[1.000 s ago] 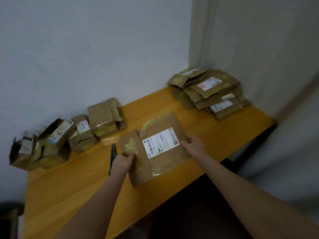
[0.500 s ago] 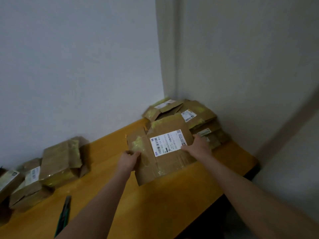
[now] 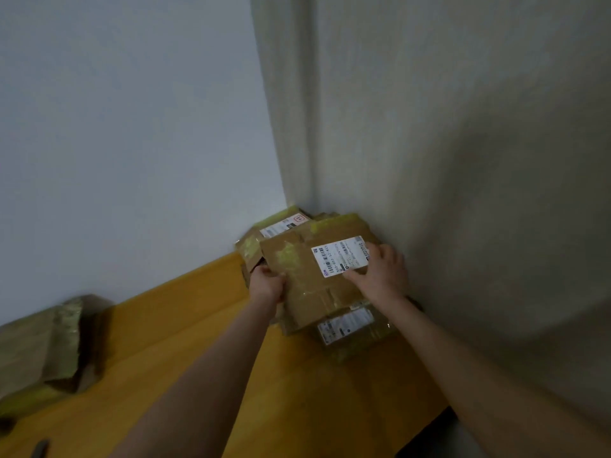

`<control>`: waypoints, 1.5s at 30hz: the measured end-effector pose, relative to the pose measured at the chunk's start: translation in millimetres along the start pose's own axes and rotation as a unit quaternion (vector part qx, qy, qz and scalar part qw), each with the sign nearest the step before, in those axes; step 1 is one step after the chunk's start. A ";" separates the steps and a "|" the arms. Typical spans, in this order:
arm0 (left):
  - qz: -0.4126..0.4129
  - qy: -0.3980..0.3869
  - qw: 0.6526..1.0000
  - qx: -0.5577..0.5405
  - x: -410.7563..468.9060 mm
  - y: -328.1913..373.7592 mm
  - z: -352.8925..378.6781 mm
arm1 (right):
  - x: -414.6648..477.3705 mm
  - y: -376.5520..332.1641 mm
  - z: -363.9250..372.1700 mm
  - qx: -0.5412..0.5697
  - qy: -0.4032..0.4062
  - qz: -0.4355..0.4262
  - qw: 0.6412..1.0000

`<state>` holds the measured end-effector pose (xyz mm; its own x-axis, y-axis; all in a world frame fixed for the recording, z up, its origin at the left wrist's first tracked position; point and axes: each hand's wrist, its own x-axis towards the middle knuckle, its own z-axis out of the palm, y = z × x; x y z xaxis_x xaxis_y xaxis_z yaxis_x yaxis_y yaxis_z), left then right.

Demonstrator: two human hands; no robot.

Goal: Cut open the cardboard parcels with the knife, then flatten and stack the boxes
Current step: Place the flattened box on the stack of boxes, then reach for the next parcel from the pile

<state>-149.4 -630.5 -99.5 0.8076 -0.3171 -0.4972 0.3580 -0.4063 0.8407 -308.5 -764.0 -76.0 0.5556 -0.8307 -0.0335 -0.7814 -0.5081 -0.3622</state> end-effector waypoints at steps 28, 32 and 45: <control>0.080 0.094 0.811 0.571 -98.9 -83.8 -121.3 | -104.5 -108.6 70.0 -0.162 -0.164 -0.288 0.929; 0.087 0.112 0.797 0.587 -120.0 -114.9 -197.4 | -160.7 -164.6 90.4 -0.169 -0.170 -0.298 0.924; 0.057 0.120 0.807 0.576 -171.1 -220.3 -449.4 | -364.7 -346.4 180.1 -0.124 -0.208 -0.339 0.909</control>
<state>-155.8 -101.7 -103.2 0.9216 -0.2901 -0.2578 -0.2865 -0.9566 0.0526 -189.3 -244.1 -106.1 0.9524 -0.1753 -0.2492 -0.2302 -0.9498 -0.2118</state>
